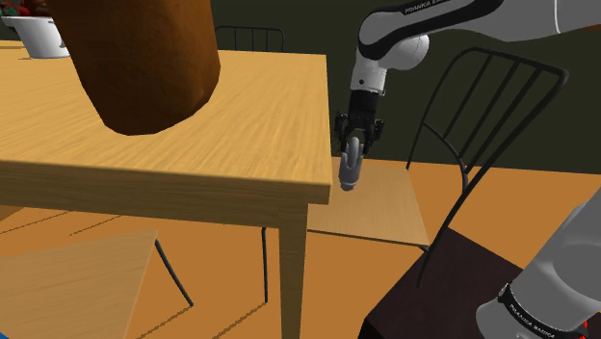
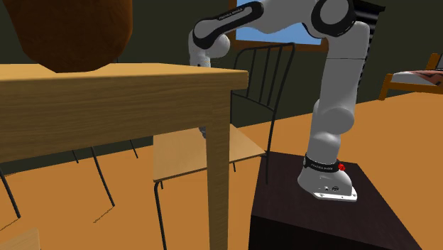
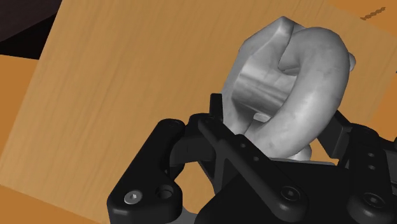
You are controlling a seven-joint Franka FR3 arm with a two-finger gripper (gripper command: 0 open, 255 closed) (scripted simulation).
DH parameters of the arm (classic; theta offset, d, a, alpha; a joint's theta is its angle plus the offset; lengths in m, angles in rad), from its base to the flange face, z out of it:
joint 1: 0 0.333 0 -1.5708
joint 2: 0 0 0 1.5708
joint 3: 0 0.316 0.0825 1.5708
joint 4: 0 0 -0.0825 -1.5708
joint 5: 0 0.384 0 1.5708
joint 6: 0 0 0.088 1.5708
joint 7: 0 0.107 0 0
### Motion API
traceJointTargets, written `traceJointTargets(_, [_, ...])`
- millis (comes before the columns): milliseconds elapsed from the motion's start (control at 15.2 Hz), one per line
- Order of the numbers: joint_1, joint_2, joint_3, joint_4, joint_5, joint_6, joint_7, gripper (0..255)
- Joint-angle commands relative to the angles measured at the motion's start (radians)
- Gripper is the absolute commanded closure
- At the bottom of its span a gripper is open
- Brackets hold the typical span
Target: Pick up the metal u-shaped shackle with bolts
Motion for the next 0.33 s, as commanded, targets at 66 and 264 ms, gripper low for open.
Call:
traceJointTargets(66, [-0.001,-0.007,-0.001,0.033,-0.002,-0.038,0.011,255])
traceJointTargets(264, [-0.001,-0.009,-0.001,0.046,-0.002,-0.053,0.015,255])
